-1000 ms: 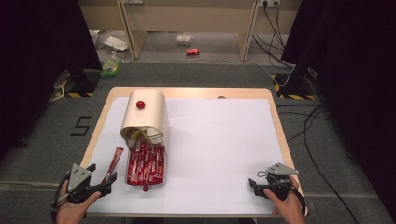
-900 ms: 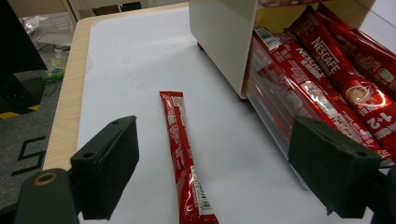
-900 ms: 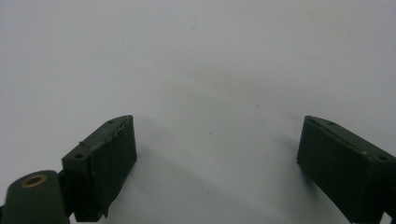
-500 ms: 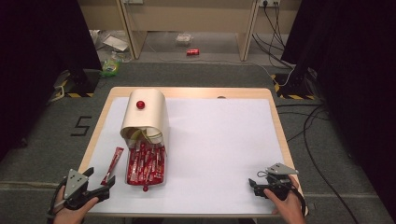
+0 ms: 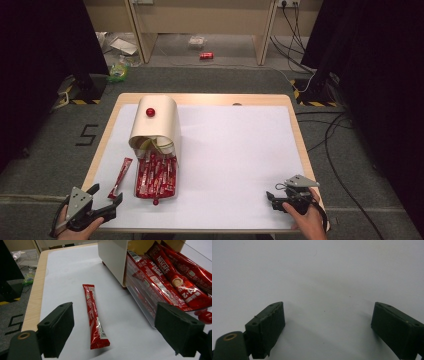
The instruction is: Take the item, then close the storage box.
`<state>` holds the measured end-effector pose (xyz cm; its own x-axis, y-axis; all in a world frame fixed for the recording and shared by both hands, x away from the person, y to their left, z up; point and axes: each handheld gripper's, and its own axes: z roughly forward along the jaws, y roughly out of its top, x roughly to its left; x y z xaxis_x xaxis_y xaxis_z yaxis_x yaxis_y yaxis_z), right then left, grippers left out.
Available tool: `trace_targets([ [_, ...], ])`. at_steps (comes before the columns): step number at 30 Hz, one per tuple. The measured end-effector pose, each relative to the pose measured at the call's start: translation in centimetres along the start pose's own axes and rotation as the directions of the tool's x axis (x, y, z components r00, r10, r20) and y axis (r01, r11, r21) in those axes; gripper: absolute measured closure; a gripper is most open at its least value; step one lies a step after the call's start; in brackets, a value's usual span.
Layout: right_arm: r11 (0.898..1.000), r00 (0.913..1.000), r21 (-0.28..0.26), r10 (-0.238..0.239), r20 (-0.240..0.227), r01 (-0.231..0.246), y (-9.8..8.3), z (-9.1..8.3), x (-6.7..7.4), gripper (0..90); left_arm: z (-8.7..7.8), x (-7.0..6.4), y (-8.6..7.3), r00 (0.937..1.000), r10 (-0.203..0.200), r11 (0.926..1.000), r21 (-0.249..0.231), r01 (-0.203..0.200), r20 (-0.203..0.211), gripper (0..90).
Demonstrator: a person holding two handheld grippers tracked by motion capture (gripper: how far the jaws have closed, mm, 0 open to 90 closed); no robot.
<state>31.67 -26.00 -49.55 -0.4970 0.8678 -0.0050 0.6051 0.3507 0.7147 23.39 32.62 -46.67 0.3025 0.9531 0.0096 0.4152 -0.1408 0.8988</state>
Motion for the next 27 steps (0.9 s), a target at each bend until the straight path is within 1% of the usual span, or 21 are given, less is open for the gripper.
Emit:
trace_targets([
  [9, 1.000, 1.0000, 0.000, 0.000, 0.000, 0.000, 0.0, 0.0, 0.0, 12.2, -0.1, -0.9, -0.5, 0.9995, 0.014, 0.9999, 0.003, -0.014, 0.028, 15.7],
  [11, 1.000, 1.0000, 0.000, 0.000, 0.000, 0.000, 0.0, 0.0, 0.0, 12.2, -0.1, -1.2, -0.6, 0.9990, 0.027, 0.9996, 0.005, -0.027, 0.036, 15.7],
  [14, 1.000, 1.0000, 0.001, 0.002, 0.000, -0.002, 0.0, 0.0, 0.0, 12.2, -0.1, -1.4, -0.6, 0.9986, 0.035, 0.9994, 0.005, -0.035, 0.040, 15.7],
  [15, 1.000, 1.0000, 0.001, 0.002, 0.000, -0.002, 0.0, 0.0, 0.0, 12.2, -0.1, -1.6, -0.7, 0.9981, 0.046, 0.9989, 0.008, -0.047, 0.041, 15.7],
  [24, 1.000, 1.0000, 0.000, 0.001, 0.001, -0.001, 0.0, 0.0, 0.1, 12.2, -0.3, -2.2, -0.7, 0.9958, 0.072, 0.9974, 0.001, -0.072, 0.056, 15.7],
  [27, 1.000, 1.0000, 0.000, 0.001, 0.001, -0.001, 0.0, 0.0, 0.1, 12.1, -0.3, -2.6, -0.8, 0.9939, 0.087, 0.9962, 0.000, -0.087, 0.068, 15.6],
])
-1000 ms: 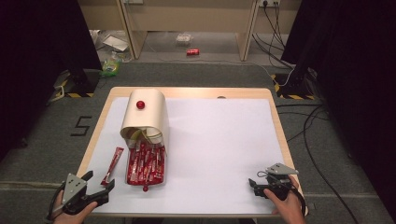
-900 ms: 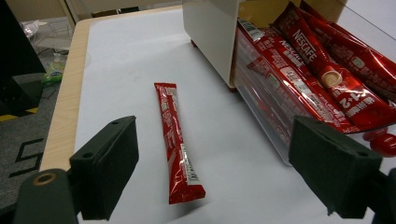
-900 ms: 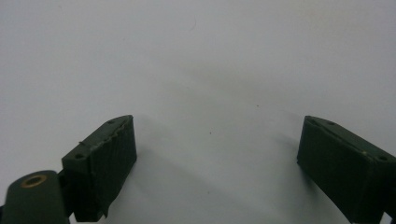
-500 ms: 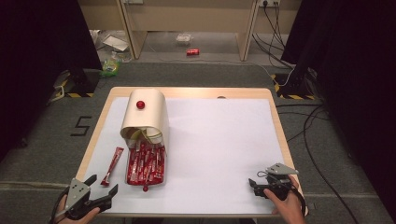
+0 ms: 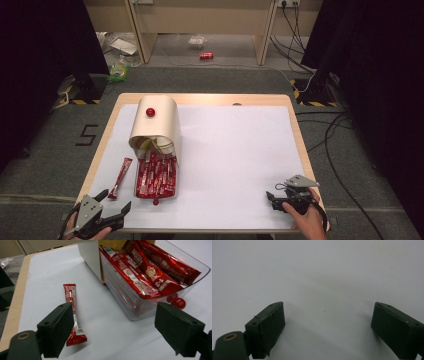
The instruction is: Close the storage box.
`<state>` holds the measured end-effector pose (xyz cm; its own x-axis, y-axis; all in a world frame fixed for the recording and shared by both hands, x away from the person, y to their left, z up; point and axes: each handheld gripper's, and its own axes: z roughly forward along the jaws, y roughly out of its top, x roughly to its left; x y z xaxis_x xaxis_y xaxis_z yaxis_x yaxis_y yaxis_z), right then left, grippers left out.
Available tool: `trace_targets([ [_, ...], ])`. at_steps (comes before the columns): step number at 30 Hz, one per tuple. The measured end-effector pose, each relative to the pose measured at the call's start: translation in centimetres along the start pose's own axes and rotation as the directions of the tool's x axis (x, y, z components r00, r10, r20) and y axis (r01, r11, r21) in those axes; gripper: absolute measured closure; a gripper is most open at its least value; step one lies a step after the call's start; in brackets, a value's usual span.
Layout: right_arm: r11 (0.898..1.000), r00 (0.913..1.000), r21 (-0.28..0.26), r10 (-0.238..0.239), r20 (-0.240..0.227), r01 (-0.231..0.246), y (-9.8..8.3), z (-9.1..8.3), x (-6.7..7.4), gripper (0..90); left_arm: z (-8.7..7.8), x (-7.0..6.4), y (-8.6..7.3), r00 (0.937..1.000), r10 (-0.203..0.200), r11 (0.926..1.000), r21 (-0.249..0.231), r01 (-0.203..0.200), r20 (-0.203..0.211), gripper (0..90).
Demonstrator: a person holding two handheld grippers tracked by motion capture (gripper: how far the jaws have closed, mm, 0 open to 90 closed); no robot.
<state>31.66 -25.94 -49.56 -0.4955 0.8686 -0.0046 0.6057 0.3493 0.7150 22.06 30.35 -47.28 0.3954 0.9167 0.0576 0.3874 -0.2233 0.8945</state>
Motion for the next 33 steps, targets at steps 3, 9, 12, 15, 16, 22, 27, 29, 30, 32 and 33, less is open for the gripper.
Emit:
trace_targets([
  [3, 1.000, 1.0000, 0.001, 0.000, 0.000, 0.000, 0.0, 0.0, 0.0, 12.1, 0.2, -0.2, 0.0, 1.0000, 0.007, 1.0000, 0.002, -0.007, 0.004, 15.5],
  [9, 1.000, 1.0000, 0.000, 0.001, 0.000, -0.001, 0.0, 0.0, 0.0, 12.1, 1.1, -0.7, -0.2, 0.9998, 0.010, 0.9999, 0.013, -0.011, 0.019, 15.5],
  [12, 1.000, 1.0000, 0.000, 0.000, 0.000, 0.000, 0.0, 0.0, 0.0, 12.1, 1.6, -1.0, -0.3, 0.9995, 0.011, 0.9997, 0.019, -0.012, 0.030, 15.5],
  [15, 1.000, 1.0000, 0.000, 0.000, 0.000, 0.000, 0.0, 0.0, 0.0, 12.2, 1.9, -1.2, -0.3, 0.9991, 0.015, 0.9995, 0.026, -0.016, 0.041, 15.7],
  [16, 1.000, 1.0000, 0.000, 0.000, 0.000, 0.000, 0.0, 0.0, 0.0, 12.1, 2.2, -1.3, -0.3, 0.9990, 0.014, 0.9994, 0.030, -0.016, 0.043, 15.7],
  [22, 1.000, 1.0000, 0.001, 0.000, 0.000, 0.000, 0.0, 0.0, 0.0, 12.1, 2.7, -1.2, -0.6, 0.9992, 0.010, 0.9991, 0.041, -0.011, 0.038, 15.8],
  [27, 1.000, 1.0000, 0.000, 0.000, 0.000, 0.000, 0.0, 0.0, 0.0, 12.1, 3.5, -1.3, -0.4, 0.9997, 0.016, 0.9982, 0.058, -0.017, 0.017, 14.4],
  [29, 1.000, 1.0000, 0.001, 0.000, 0.000, 0.000, 0.0, 0.0, 0.0, 12.1, 3.6, -1.4, -0.4, 0.9996, 0.020, 0.9981, 0.059, -0.021, 0.018, 14.5],
  [30, 1.000, 1.0000, 0.002, 0.000, -0.001, 0.000, 0.0, 0.0, 0.0, 12.1, 3.6, -1.4, -0.4, 0.9997, 0.021, 0.9979, 0.060, -0.022, 0.015, 14.5],
  [32, 1.000, 1.0000, 0.002, 0.000, -0.001, 0.000, 0.0, 0.0, 0.0, 12.1, 3.7, -1.3, -0.4, 0.9998, 0.011, 0.9977, 0.067, -0.012, 0.016, 13.3],
  [33, 1.000, 1.0000, 0.002, 0.000, -0.001, 0.000, 0.0, 0.0, 0.0, 12.1, 3.7, -1.3, -0.3, 0.9999, 0.012, 0.9978, 0.065, -0.013, 0.012, 13.0],
])
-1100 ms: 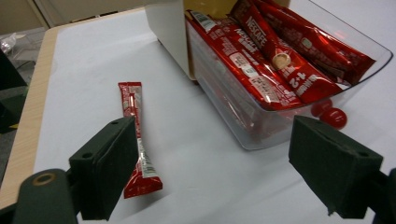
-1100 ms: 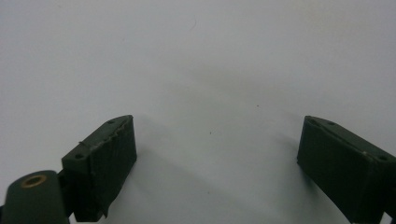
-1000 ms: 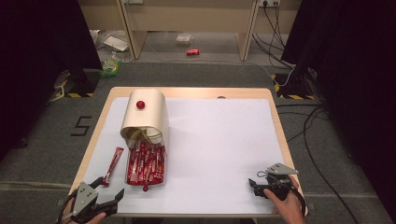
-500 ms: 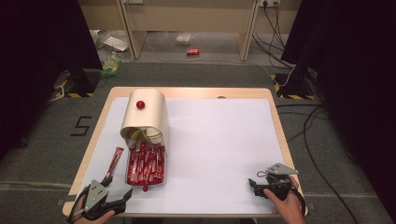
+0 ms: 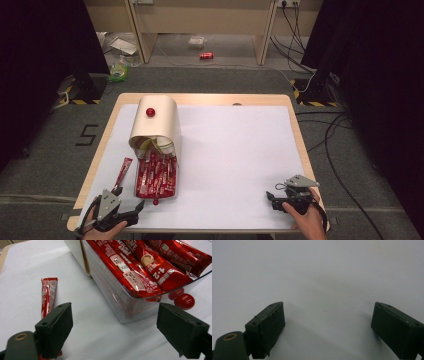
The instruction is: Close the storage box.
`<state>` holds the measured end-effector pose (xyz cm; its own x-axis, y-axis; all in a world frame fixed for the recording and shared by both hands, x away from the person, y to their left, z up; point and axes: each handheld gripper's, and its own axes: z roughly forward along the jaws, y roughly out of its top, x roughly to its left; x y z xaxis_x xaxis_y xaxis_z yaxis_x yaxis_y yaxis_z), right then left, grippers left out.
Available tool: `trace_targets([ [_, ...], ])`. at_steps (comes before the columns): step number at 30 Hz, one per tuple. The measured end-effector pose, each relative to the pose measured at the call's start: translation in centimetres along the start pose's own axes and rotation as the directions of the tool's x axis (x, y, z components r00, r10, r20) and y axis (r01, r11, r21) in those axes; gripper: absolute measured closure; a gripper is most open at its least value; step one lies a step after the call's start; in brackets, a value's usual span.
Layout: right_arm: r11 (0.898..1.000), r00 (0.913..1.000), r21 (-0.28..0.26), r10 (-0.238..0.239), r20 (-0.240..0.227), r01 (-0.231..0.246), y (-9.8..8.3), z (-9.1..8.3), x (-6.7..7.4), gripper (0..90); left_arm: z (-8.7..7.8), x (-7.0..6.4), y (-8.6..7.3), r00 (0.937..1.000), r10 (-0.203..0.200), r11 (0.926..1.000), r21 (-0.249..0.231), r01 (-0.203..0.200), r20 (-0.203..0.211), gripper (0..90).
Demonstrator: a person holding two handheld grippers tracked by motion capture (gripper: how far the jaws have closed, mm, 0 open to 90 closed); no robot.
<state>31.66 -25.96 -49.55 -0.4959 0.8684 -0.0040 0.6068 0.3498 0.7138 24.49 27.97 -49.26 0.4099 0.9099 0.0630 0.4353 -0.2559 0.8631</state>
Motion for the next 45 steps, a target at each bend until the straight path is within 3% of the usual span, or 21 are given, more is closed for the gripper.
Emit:
trace_targets([
  [10, 1.000, 1.0000, -0.001, -0.002, 0.000, 0.002, 0.0, 0.0, 0.0, 12.1, 0.1, 0.2, 1.2, 0.9999, -0.014, 0.9996, -0.025, 0.014, -0.007, 12.4],
  [23, 1.000, 1.0000, 0.000, 0.000, 0.000, 0.000, 0.0, 0.0, 0.0, 12.1, 1.2, 1.0, 2.1, 0.9977, -0.068, 0.9968, -0.042, 0.068, 0.009, 13.7],
  [45, 1.000, 1.0000, -0.001, -0.002, -0.001, 0.002, 0.0, 0.0, 0.0, 12.1, 2.6, 1.2, 2.9, 0.9968, -0.080, 0.9961, -0.037, 0.080, 0.009, 12.1],
])
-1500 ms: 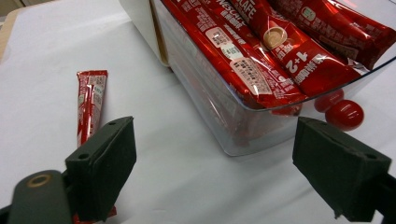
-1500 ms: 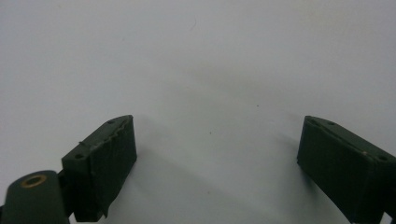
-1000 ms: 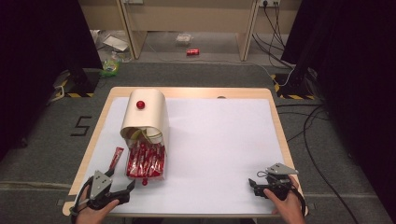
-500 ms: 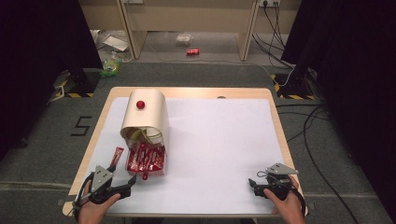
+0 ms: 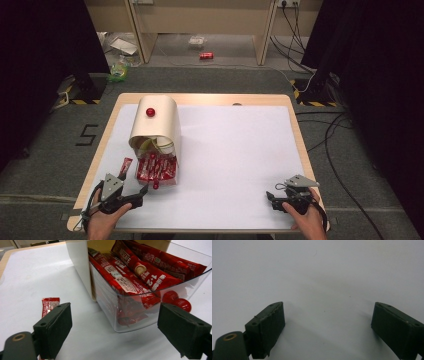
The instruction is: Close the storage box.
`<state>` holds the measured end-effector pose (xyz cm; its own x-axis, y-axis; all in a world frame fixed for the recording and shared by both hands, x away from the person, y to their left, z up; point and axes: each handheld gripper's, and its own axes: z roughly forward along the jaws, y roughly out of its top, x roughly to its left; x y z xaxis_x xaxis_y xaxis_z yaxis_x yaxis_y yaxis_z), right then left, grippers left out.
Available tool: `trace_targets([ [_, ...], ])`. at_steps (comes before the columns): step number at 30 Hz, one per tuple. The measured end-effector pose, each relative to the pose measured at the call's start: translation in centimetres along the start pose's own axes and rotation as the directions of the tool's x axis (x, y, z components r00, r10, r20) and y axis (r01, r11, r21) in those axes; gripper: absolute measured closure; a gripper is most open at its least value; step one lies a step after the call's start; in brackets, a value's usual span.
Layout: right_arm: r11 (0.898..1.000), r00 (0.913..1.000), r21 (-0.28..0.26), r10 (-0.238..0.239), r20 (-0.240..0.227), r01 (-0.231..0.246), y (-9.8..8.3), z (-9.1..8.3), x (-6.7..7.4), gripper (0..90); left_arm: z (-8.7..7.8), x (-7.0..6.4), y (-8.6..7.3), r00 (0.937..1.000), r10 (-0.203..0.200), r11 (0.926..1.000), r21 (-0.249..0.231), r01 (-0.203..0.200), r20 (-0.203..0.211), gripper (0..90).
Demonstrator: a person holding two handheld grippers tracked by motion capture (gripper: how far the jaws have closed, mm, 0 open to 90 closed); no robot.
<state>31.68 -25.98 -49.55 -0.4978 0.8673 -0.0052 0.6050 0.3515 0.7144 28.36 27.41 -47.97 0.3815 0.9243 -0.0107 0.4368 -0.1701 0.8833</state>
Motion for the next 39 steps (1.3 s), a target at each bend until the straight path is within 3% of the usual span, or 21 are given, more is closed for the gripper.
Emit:
trace_targets([
  [39, 1.000, 1.0000, 0.000, 0.000, -0.001, 0.000, 0.0, 0.0, 0.0, 12.0, 1.8, 0.5, 0.8, 0.9988, -0.041, 0.9992, -0.001, 0.041, -0.028, 11.1],
])
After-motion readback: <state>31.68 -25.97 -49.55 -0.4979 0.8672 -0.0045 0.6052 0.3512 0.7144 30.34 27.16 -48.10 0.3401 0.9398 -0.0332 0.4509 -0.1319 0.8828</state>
